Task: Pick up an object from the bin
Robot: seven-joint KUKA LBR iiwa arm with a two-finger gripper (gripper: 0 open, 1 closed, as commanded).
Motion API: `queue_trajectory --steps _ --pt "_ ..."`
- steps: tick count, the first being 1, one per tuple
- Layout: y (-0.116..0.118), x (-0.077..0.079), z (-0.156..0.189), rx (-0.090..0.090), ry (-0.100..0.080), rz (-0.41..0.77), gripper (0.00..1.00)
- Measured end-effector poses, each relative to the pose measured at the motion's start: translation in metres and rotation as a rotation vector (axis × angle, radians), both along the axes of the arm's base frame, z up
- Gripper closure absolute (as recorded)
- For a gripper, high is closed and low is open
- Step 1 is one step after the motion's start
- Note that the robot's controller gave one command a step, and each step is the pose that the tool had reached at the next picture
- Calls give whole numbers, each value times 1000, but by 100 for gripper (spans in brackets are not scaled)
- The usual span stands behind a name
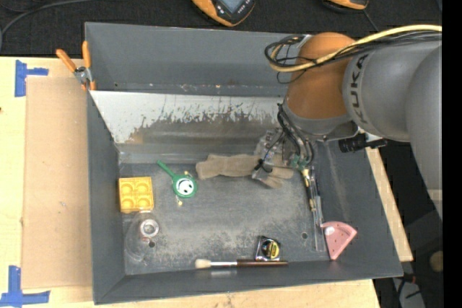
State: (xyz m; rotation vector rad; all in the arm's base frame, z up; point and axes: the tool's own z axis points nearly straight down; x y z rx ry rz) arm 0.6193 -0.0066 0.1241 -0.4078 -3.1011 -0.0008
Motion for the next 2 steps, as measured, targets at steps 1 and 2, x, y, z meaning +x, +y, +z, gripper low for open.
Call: queue_trajectory --steps 1,2 --pt "0 1 38 0 -3 0 100" --pt "0 1 71 0 -5 0 100"
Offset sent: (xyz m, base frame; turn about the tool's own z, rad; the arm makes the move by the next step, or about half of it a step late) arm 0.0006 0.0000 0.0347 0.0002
